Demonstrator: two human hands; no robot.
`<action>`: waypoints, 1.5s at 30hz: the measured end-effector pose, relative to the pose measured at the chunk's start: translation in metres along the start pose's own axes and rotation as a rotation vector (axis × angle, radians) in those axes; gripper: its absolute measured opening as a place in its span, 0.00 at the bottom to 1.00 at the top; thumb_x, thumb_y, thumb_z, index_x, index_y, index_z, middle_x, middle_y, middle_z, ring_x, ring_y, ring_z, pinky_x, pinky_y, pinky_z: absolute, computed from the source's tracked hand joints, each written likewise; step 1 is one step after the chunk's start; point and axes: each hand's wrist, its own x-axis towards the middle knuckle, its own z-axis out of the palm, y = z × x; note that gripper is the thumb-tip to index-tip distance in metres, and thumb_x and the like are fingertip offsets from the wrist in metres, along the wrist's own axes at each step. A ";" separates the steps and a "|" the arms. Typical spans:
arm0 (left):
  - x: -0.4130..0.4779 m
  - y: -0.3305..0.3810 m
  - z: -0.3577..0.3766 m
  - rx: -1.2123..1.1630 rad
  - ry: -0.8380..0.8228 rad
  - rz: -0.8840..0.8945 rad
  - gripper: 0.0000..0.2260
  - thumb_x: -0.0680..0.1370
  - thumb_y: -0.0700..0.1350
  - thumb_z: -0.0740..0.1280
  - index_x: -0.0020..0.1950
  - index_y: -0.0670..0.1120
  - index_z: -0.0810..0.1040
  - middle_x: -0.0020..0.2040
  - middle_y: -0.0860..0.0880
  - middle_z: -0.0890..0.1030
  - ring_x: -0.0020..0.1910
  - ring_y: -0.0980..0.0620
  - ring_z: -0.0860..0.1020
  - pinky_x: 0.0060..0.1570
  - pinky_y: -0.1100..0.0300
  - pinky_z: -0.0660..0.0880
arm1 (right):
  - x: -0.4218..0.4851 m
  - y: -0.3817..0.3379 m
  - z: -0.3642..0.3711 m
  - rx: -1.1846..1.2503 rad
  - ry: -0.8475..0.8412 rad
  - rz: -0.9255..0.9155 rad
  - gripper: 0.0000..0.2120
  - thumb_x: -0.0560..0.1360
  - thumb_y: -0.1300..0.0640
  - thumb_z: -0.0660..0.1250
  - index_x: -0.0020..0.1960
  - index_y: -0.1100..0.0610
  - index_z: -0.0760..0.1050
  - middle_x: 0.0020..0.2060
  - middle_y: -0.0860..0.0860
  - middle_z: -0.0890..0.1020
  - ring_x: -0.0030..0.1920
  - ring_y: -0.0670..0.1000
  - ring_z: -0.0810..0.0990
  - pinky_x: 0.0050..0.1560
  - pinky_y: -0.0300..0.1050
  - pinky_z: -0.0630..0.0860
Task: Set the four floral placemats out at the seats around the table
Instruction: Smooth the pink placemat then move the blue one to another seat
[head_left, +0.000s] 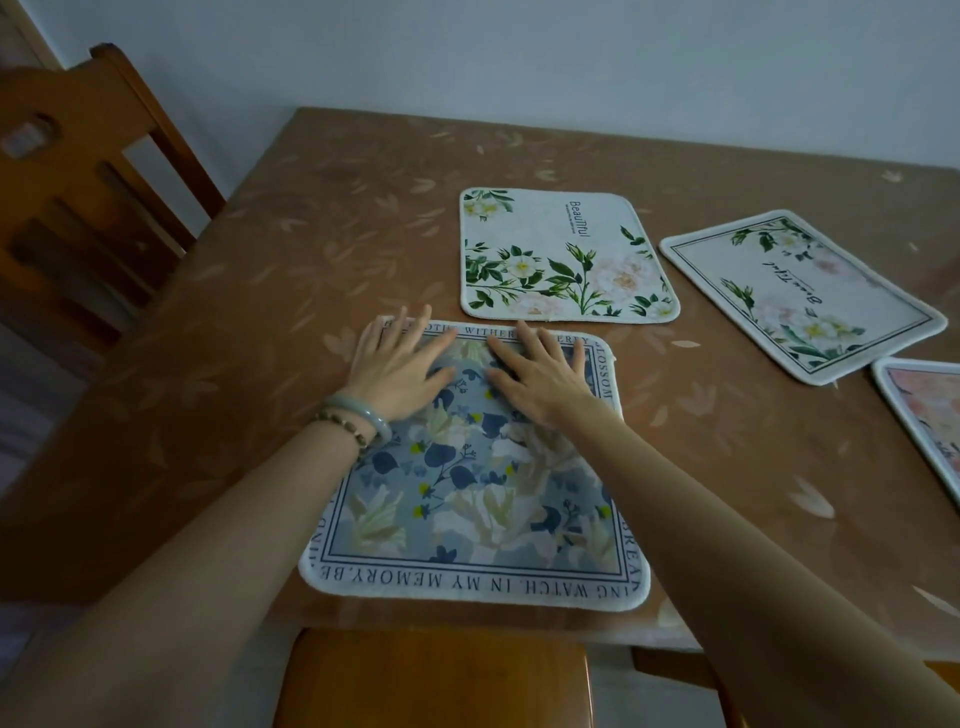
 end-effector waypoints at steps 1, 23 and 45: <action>0.004 -0.002 0.005 0.018 -0.014 -0.004 0.27 0.79 0.65 0.44 0.77 0.62 0.45 0.79 0.50 0.41 0.78 0.45 0.40 0.72 0.44 0.37 | 0.003 0.002 0.005 -0.033 0.008 -0.003 0.27 0.78 0.34 0.42 0.76 0.37 0.46 0.79 0.48 0.45 0.77 0.57 0.42 0.71 0.71 0.37; -0.060 -0.010 0.015 -0.029 -0.043 -0.188 0.36 0.79 0.65 0.41 0.79 0.41 0.43 0.79 0.43 0.44 0.78 0.47 0.43 0.75 0.50 0.39 | -0.057 0.043 0.003 -0.080 -0.042 0.214 0.34 0.78 0.34 0.40 0.78 0.50 0.41 0.78 0.57 0.43 0.78 0.55 0.39 0.72 0.62 0.33; -0.201 0.059 0.021 -0.341 -0.066 -0.290 0.50 0.69 0.75 0.48 0.78 0.44 0.38 0.79 0.44 0.39 0.78 0.48 0.39 0.75 0.49 0.38 | -0.207 -0.057 0.024 0.363 -0.067 0.354 0.43 0.74 0.31 0.55 0.78 0.51 0.41 0.78 0.58 0.41 0.77 0.58 0.38 0.75 0.58 0.39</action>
